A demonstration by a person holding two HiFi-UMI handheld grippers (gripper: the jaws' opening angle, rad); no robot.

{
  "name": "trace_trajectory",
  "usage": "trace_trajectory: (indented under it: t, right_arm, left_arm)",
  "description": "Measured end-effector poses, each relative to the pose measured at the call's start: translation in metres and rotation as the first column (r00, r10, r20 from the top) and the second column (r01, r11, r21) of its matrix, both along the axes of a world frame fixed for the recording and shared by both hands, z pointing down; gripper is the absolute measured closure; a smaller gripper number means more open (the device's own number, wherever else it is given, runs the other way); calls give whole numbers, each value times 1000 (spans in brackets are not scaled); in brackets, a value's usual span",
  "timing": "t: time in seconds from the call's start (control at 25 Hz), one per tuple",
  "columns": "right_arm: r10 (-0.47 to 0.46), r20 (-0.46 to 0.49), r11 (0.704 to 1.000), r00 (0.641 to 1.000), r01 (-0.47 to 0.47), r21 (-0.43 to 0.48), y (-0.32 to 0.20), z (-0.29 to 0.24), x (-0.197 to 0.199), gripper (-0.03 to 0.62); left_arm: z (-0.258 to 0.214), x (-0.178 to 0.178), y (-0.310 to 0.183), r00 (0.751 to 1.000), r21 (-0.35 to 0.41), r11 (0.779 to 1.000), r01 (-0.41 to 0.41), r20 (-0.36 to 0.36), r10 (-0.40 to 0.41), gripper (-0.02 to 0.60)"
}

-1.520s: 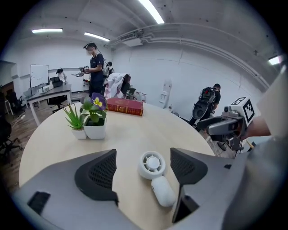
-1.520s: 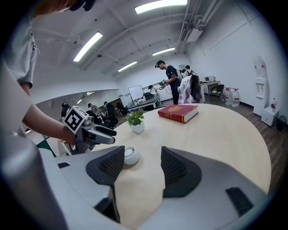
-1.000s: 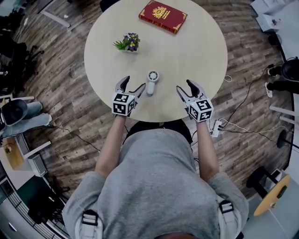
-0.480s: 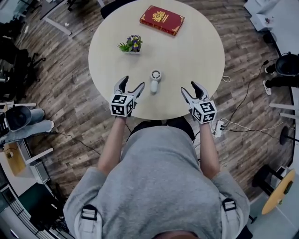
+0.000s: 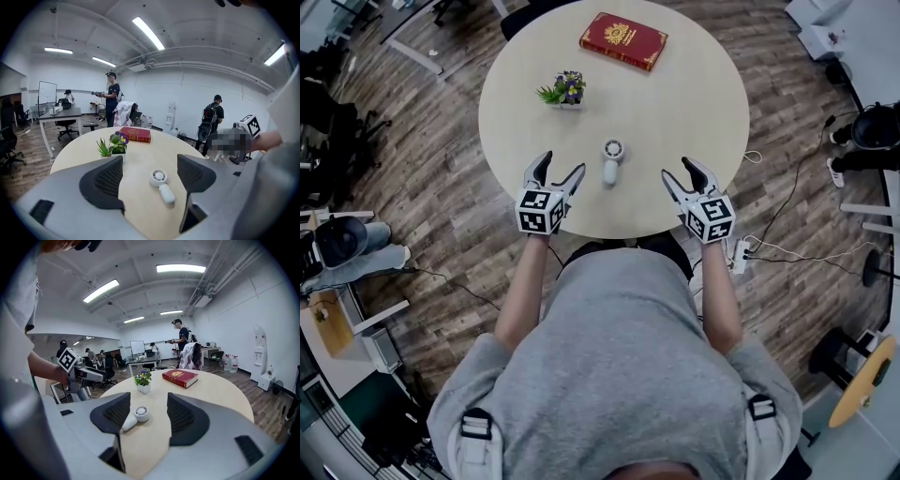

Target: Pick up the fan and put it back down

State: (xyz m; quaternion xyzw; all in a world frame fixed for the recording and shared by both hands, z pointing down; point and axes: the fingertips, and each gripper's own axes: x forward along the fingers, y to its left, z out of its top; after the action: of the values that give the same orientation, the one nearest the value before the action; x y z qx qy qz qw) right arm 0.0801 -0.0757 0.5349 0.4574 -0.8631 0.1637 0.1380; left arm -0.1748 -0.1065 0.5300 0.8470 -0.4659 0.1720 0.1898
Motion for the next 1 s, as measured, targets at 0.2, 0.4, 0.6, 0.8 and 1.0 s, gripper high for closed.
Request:
trace_trajectory:
  t: [0.2,0.4,0.6,0.8,1.0]
  right_arm:
    - [-7,0,1000,1000,7,-8,0,3,-2,344]
    - [-15,15,1000,1000,15,-18,-2,3,-5,344]
    - [-17,14,1000,1000,17,-15,-4,2,-8,344]
    - [-19,13,1000,1000,19,-17,-4,4,-8,344]
    - [-7,12,1000,1000,8,-23,-3,5,-5,344]
  left_arm:
    - [-2,-6,-4,1000,4,1000,10,-3,-10,206]
    - [-2,-7,-3,1000,1,1000,12,-2,-12,206]
    - [-3,-12,-2,1000,8,1000,24,2,-24,206]
    - [-2,-12,-3,1000,5,1000,27,2,-27,206]
    - [-1,-13,-2,1000,2,1000,28,7,-28,206]
